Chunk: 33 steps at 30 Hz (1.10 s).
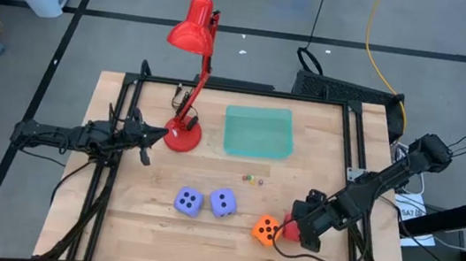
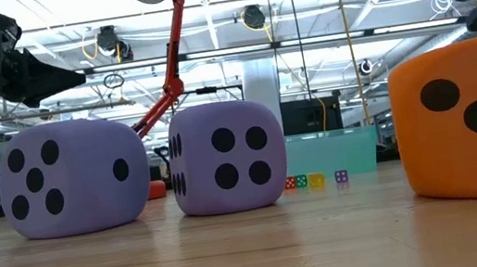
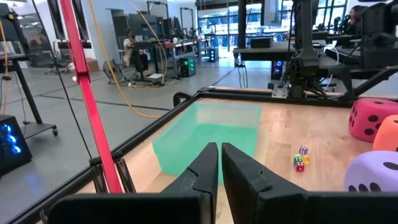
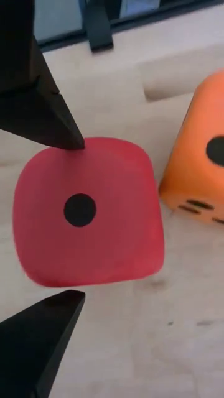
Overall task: Pick & Place Dice
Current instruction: Put the large red dice into the bin
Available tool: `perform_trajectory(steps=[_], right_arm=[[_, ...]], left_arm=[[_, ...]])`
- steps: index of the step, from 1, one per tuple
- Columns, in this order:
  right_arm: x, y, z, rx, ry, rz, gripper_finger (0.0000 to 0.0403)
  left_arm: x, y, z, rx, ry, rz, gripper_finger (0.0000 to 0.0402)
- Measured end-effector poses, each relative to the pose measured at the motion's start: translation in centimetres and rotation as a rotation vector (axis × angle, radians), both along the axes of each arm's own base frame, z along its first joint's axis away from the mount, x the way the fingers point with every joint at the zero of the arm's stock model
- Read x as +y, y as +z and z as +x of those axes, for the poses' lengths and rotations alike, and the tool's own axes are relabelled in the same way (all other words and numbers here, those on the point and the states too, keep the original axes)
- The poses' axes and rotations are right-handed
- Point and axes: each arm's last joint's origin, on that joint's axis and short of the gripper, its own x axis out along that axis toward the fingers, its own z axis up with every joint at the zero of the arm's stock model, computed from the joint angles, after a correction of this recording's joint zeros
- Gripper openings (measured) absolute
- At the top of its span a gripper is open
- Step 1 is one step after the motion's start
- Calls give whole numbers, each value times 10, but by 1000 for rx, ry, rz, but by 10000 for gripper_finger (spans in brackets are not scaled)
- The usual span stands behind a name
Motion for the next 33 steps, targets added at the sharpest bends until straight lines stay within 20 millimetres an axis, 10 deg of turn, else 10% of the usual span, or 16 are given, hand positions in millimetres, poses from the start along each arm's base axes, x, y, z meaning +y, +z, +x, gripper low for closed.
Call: perform_trajectory(steps=[33], right_arm=[[1, -10, 11, -141, 56, 41, 377]], left_arm=[[0, 0, 0, 2, 1, 4, 31]])
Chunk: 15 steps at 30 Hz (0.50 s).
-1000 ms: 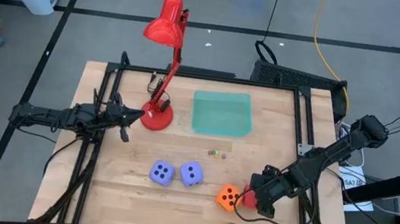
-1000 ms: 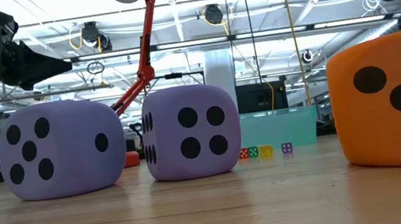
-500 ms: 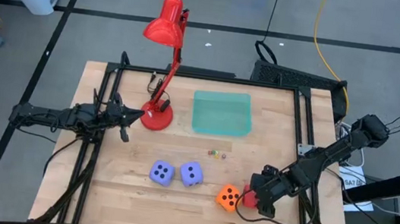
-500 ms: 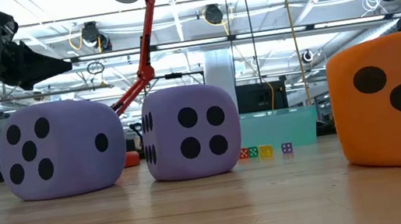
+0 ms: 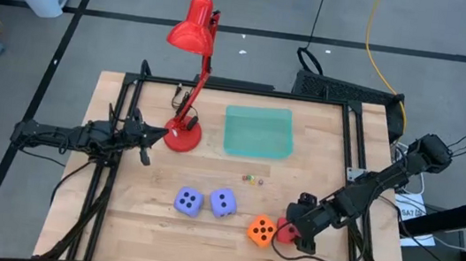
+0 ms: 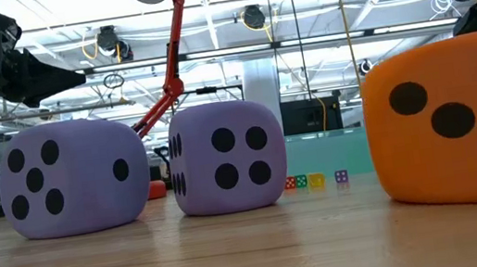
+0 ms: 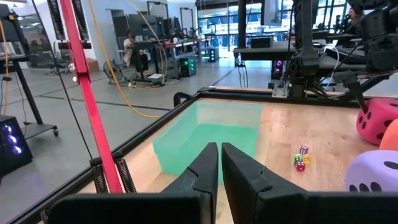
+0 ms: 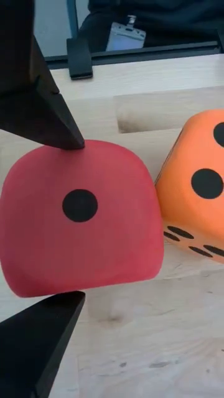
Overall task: Pick & Place Dice
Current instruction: Put the large red dice into the bin
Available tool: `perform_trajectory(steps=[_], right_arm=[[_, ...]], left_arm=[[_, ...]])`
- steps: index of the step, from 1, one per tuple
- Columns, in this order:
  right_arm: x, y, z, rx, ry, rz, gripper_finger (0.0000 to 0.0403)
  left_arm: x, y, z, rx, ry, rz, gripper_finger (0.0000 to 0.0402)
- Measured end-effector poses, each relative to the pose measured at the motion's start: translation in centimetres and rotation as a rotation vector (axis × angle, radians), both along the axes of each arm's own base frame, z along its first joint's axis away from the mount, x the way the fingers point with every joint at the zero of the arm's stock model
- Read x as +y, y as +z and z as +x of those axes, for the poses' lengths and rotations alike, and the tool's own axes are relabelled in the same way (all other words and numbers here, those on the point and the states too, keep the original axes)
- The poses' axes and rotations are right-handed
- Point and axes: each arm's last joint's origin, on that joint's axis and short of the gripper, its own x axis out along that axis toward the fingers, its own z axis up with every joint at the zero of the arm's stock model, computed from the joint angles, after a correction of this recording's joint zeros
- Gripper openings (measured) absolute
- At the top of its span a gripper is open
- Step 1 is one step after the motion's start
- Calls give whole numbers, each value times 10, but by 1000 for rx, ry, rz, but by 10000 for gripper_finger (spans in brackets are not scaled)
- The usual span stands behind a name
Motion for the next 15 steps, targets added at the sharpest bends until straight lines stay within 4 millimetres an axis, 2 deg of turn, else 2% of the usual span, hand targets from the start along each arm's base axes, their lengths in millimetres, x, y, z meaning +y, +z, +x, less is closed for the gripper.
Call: perform_trajectory(steps=[4, 11, 15], right_arm=[[-2, 3, -2, -16, 11, -18, 380], [-13, 28, -9, -119, 5, 31, 397], [-15, 34, -11, -140, -9, 55, 394]], left_arm=[[0, 0, 0, 0, 0, 0, 31], [0, 0, 0, 0, 1, 0, 31], [0, 0, 0, 0, 8, 3, 31]])
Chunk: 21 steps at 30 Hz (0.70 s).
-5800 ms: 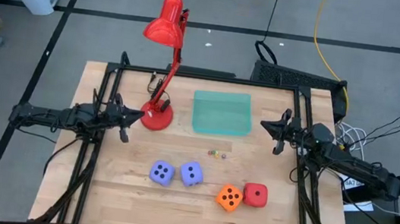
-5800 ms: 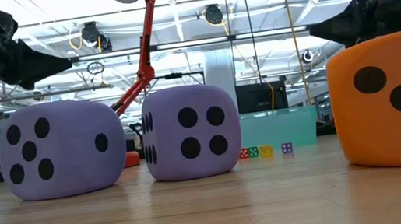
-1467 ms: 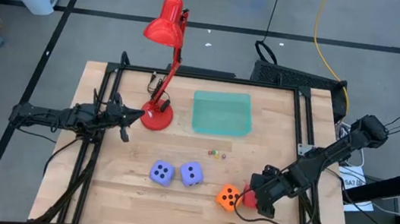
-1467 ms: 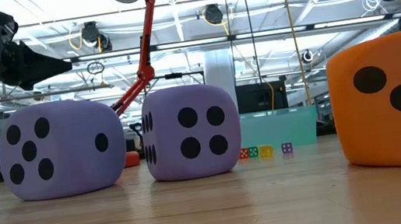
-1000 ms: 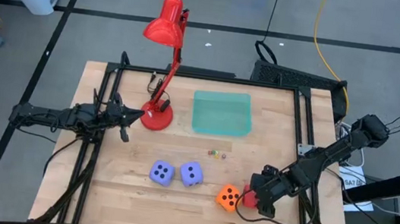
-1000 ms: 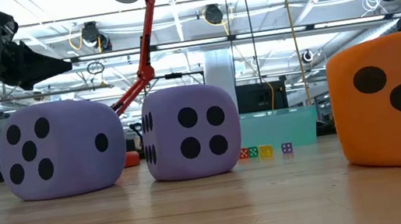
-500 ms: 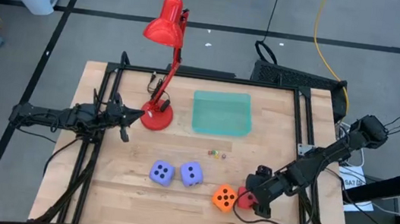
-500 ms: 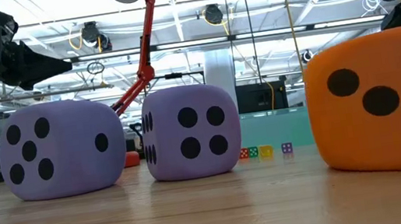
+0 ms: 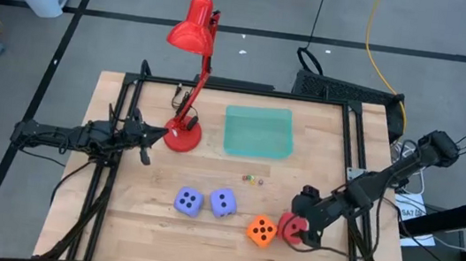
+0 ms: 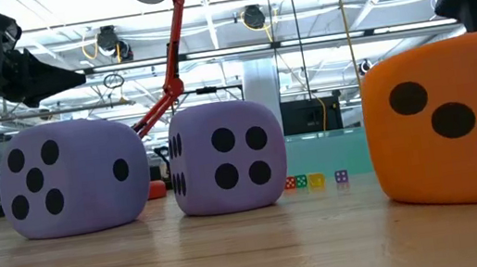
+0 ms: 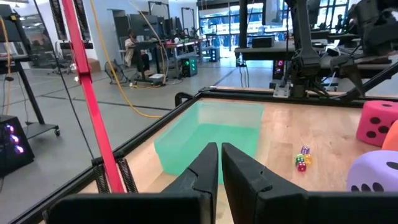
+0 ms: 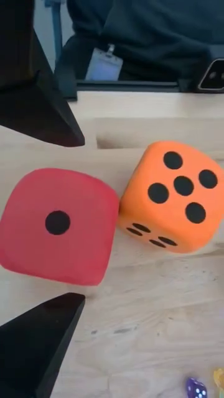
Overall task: Pick & Place Dice
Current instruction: Put the large red dice into the bin
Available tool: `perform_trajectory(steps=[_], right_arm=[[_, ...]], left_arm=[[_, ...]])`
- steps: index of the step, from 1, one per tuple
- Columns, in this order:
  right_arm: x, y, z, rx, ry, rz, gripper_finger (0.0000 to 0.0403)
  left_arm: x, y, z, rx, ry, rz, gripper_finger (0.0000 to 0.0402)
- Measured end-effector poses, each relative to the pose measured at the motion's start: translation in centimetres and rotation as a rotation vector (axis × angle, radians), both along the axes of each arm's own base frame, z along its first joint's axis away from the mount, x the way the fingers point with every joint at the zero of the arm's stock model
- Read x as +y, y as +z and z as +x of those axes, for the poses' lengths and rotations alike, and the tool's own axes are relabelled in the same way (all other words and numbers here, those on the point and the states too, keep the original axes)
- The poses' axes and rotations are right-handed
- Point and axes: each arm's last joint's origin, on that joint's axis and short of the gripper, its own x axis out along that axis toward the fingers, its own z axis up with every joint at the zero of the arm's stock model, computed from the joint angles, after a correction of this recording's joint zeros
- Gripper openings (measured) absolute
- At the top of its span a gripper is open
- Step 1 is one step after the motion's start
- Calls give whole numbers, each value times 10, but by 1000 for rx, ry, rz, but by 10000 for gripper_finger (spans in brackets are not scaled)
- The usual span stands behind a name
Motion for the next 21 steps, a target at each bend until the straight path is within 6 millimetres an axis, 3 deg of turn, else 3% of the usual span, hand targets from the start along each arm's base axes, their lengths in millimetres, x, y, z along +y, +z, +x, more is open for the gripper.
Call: perform_trajectory(steps=[4, 8, 15, 21], right_arm=[[3, -2, 0, 43, -33, 39, 393], [8, 5, 4, 206, -74, 44, 392], [27, 20, 30, 395, -123, -48, 392], [43, 1, 53, 493, -85, -146, 392]], left_arm=[[0, 0, 0, 8, 18, 21, 31], [0, 0, 0, 8, 18, 22, 31], [0, 0, 0, 8, 18, 14, 31], [0, -2, 0, 29, 18, 11, 31]])
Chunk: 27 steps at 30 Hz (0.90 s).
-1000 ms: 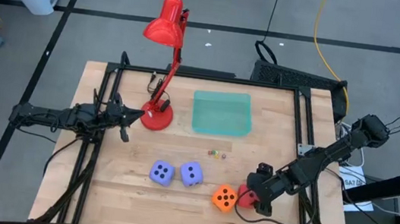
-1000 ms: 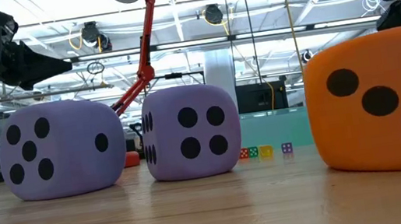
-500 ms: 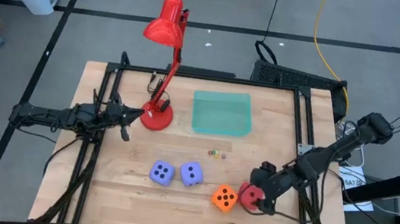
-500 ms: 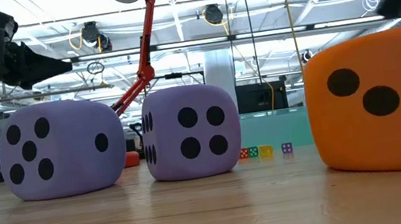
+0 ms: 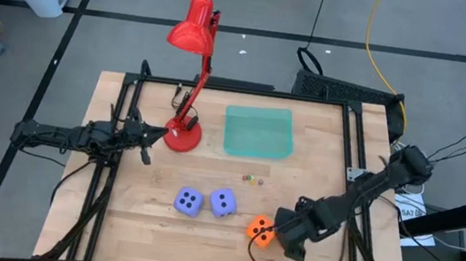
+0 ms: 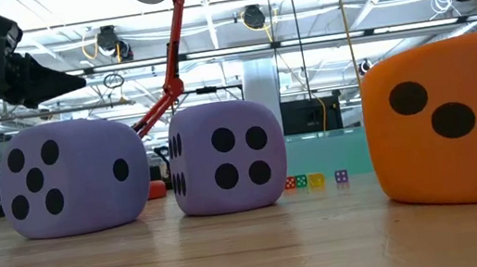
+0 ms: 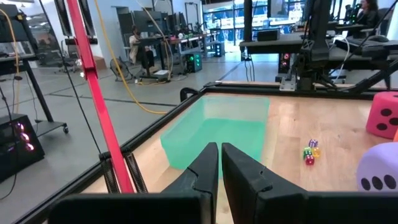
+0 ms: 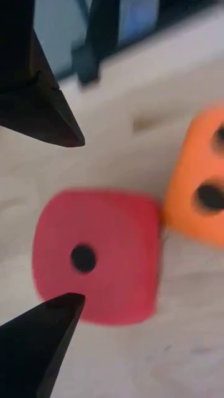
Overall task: Pick & Place Dice
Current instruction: Put the large red dice into the bin
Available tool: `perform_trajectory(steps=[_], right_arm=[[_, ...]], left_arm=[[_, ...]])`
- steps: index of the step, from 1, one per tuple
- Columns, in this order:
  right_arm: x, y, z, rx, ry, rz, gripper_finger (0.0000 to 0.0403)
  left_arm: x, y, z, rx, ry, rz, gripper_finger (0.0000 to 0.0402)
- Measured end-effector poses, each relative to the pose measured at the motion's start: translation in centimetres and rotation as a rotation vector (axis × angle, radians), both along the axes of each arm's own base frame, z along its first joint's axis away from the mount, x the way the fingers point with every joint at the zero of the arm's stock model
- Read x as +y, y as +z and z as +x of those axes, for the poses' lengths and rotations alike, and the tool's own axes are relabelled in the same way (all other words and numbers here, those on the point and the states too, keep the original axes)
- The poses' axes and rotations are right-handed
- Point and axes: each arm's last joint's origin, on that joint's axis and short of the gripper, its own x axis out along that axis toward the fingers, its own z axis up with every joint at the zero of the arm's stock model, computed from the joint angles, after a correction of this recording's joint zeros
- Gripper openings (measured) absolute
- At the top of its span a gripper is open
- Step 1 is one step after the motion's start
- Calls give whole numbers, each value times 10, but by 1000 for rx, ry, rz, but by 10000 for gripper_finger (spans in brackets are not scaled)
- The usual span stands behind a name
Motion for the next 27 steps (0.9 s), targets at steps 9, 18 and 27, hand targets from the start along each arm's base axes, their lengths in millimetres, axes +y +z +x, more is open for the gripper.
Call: perform_trajectory(steps=[9, 18, 27], right_arm=[[4, -15, 1, 34, 9, -127, 392], [14, -9, 4, -51, 56, -97, 392], [11, -5, 2, -41, 179, -125, 392]], left_arm=[[0, 0, 0, 4, 0, 0, 31], [0, 0, 0, 3, 0, 1, 31], [0, 0, 0, 4, 0, 2, 31]])
